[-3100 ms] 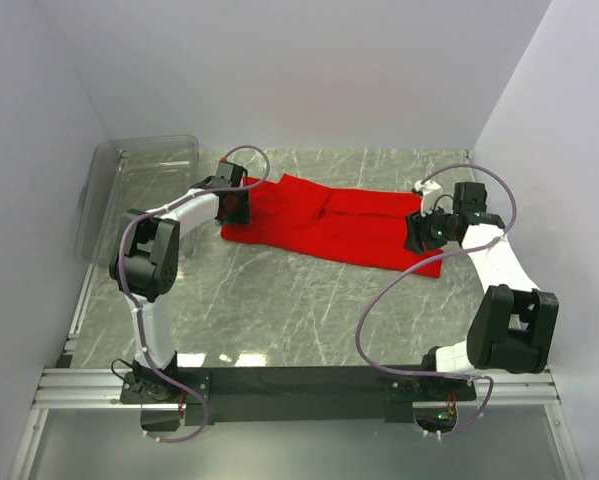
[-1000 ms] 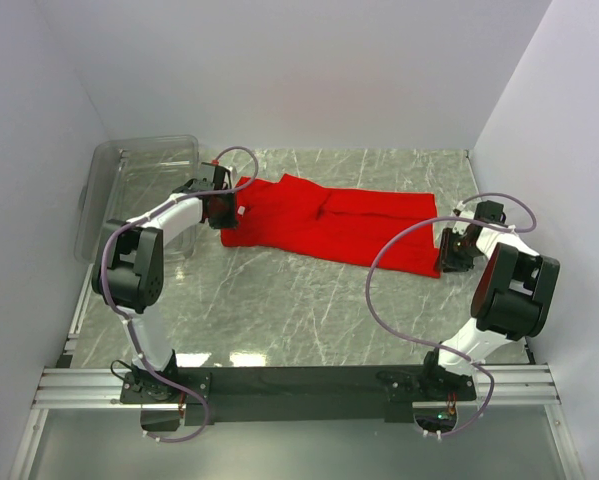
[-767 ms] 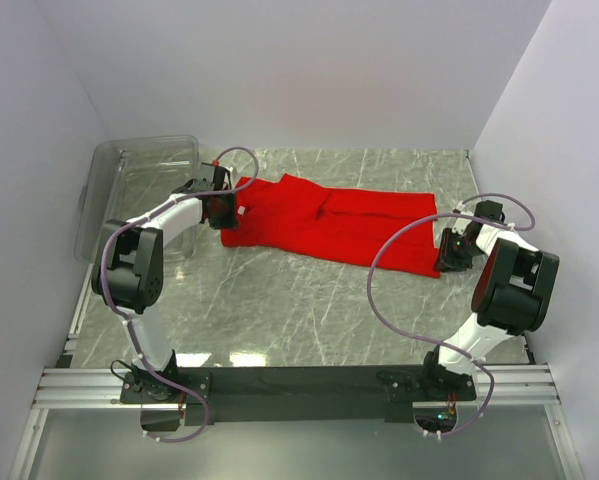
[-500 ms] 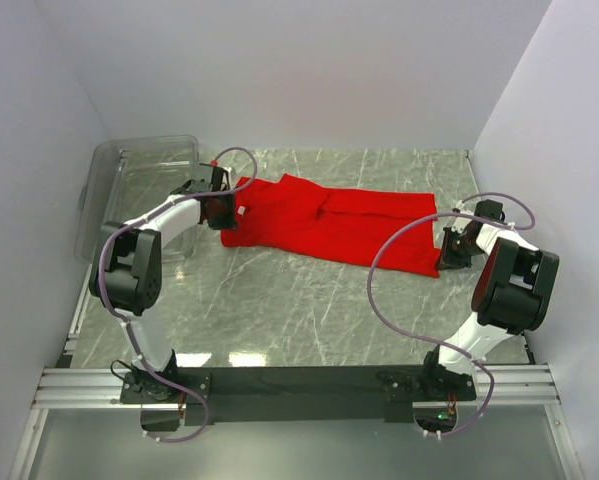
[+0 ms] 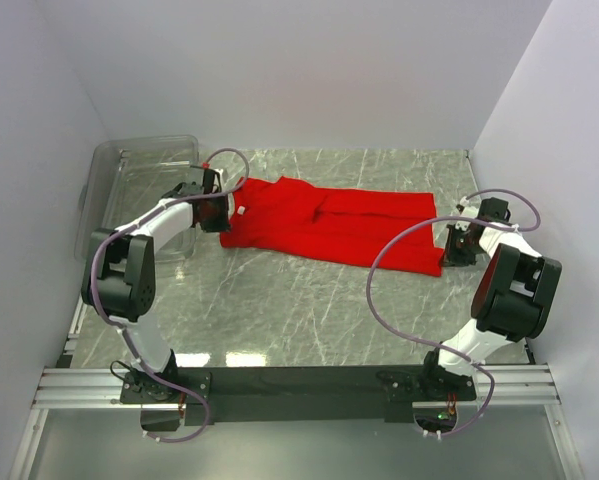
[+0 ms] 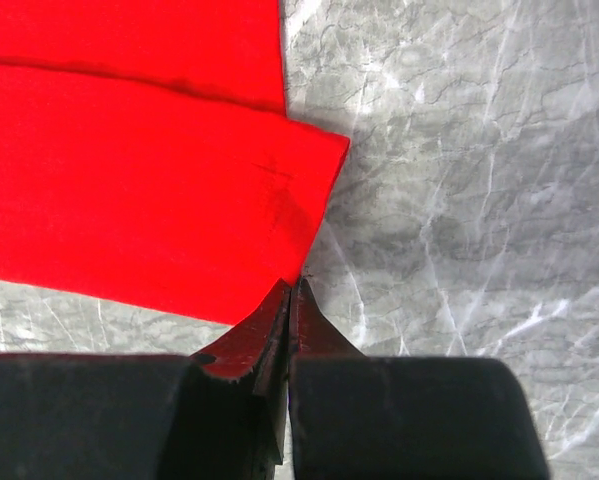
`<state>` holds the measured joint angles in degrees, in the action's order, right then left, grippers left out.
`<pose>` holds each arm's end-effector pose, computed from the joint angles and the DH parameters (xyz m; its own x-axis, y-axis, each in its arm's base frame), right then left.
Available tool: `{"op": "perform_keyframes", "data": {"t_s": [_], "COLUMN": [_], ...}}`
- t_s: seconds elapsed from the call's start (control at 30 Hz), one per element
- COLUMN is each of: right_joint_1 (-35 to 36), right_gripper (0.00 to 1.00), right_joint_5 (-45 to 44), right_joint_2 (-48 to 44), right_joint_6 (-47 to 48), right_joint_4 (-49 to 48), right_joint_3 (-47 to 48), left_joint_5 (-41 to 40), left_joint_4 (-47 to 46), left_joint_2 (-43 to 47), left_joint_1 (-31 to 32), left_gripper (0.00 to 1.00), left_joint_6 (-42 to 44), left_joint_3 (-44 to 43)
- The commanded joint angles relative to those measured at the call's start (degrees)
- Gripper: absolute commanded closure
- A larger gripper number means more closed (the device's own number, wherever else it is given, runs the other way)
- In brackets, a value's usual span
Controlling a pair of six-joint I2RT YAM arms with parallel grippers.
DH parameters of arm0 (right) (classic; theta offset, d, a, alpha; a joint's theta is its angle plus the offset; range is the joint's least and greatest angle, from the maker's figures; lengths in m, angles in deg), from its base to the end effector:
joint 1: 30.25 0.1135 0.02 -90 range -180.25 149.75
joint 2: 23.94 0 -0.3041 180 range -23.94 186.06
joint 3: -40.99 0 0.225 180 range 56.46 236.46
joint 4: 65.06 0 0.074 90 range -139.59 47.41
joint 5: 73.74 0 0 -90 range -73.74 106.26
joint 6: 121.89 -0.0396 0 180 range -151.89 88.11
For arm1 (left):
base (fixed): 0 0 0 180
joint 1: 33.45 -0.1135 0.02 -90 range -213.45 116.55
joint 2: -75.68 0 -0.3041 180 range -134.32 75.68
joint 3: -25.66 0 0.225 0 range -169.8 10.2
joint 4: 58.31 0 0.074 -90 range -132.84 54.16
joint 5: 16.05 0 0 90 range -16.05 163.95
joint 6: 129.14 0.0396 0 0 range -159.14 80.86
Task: Fold and stack the t-shirts
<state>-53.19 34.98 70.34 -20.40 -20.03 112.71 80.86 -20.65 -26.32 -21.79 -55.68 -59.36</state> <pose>0.2748 -0.1025 0.2273 -0.8854 0.1699 -0.4327 0.0817 0.9732 0.2148 0.3555 -0.0782 0.2528 -0.8422 -0.1148 -0.5268 0.0303 0.9655 -0.2588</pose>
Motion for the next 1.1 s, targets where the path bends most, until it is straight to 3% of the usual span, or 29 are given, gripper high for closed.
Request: {"op": "perform_keyframes", "data": {"t_s": [0.0, 0.43, 0.8, 1.07], "right_joint_1": [-0.7, -1.49, -1.49, -1.49], "right_gripper": [0.99, 1.0, 1.0, 1.0], "right_joint_5": [-1.14, -1.85, -1.93, -2.2], "right_joint_2": [-3.31, -4.46, -2.35, -0.59], "right_joint_6": [1.17, 2.14, 2.75, 2.93], "right_joint_4": [-1.17, -1.96, -1.7, -1.52], "right_joint_3": [0.44, -0.44, 0.79, 1.14], "left_joint_5": [1.26, 0.12, -2.43, -3.49], "left_joint_4": [0.48, 6.28, 5.93, 6.19], "left_joint_2": [3.47, 5.93, 4.88, 1.01], "left_joint_1": [-0.5, -0.76, -0.85, -0.85], "left_gripper": [0.99, 0.99, 0.99, 0.99], "left_joint_6": [2.12, 3.53, 2.21, 1.24], "left_joint_3": [0.48, 3.11, 6.63, 3.73]}}
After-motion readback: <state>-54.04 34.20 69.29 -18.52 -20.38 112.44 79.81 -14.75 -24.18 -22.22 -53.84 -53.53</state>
